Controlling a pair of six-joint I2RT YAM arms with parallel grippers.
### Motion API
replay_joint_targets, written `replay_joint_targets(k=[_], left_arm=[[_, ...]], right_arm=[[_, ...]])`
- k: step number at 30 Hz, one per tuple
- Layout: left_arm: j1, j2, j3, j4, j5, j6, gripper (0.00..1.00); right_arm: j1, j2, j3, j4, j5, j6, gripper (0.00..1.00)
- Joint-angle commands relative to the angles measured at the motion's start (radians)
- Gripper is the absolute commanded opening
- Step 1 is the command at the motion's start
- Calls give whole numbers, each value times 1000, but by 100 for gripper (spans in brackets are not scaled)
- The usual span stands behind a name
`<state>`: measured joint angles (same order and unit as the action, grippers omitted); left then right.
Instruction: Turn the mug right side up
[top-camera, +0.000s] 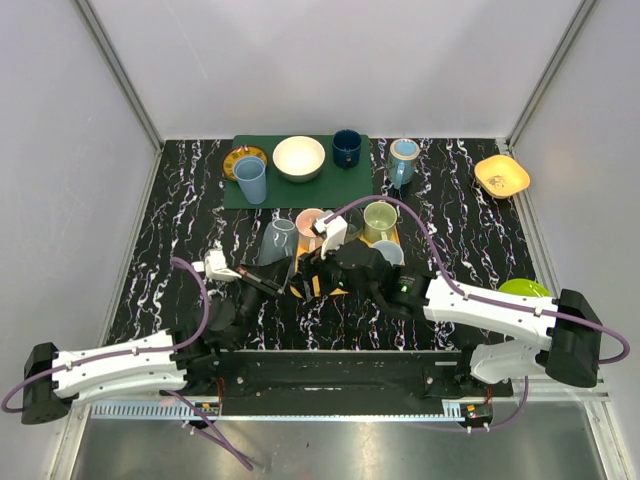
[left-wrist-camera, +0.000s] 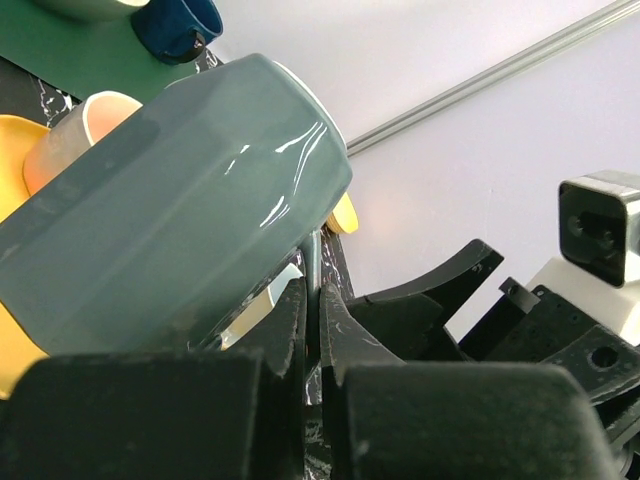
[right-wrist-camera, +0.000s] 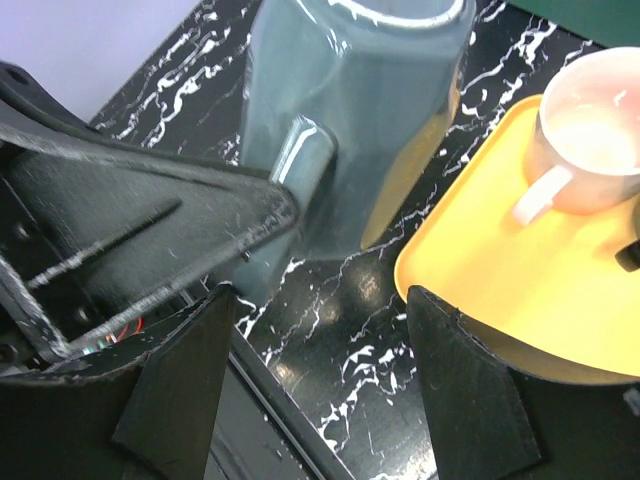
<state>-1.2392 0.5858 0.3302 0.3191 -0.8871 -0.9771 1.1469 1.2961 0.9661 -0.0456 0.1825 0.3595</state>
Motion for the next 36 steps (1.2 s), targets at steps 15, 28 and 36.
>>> replay_joint_targets(k=[15,28,36], left_arm=[[0,111,75,284,117,-89,0],[-20,186,98,313,195,-152,0],[-54,194,102,319,189,-147,0]], right_arm=[[10,19,3,179,83,18,69],[11,-1,-75,346,175,-17,46],[11,-9,-89,357,238,-25,10]])
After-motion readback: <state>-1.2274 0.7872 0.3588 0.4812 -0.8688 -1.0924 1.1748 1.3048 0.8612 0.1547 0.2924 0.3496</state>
